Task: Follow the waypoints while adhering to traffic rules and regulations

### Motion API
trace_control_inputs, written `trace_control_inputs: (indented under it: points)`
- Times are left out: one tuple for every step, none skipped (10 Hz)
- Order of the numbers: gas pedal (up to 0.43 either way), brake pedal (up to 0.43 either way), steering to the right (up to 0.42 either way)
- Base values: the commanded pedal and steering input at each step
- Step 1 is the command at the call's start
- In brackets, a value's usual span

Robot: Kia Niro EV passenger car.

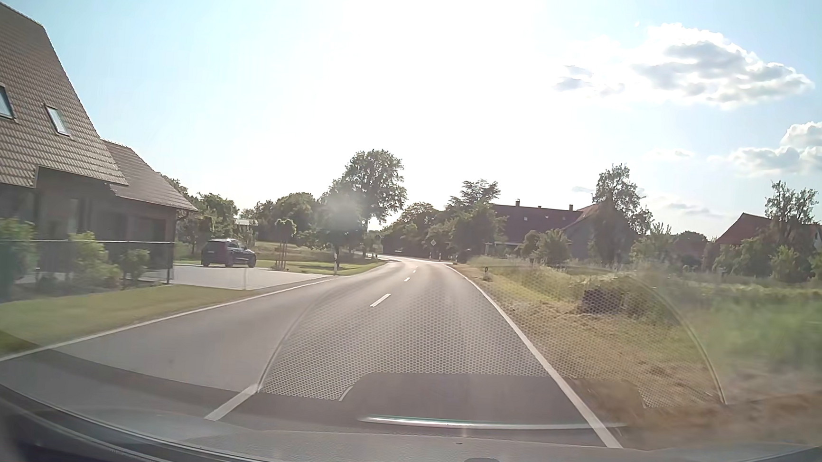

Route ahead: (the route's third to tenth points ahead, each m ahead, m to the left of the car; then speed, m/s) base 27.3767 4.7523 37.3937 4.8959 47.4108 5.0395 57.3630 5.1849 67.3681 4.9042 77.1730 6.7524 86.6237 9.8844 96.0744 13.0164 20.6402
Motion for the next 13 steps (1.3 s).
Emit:
trace_control_inputs:
  points:
    - [0.0, 0.006, 0.004]
    - [0.0, 0.006, 0.003]
    - [0.0, 0.006, 0.003]
    - [0.0, 0.006, 0.003]
    - [0.0, 0.006, 0.003]
    - [0.0, 0.006, 0.002]
    - [0.0, 0.006, 0.002]
    - [0.0, 0.006, 0.001]
    - [0.0, 0.006, 0.001]
    - [0.0, 0.006, -0.001]
    - [0.0, 0.006, -0.004]
    - [0.0, 0.006, -0.011]
    - [0.0, 0.006, -0.012]
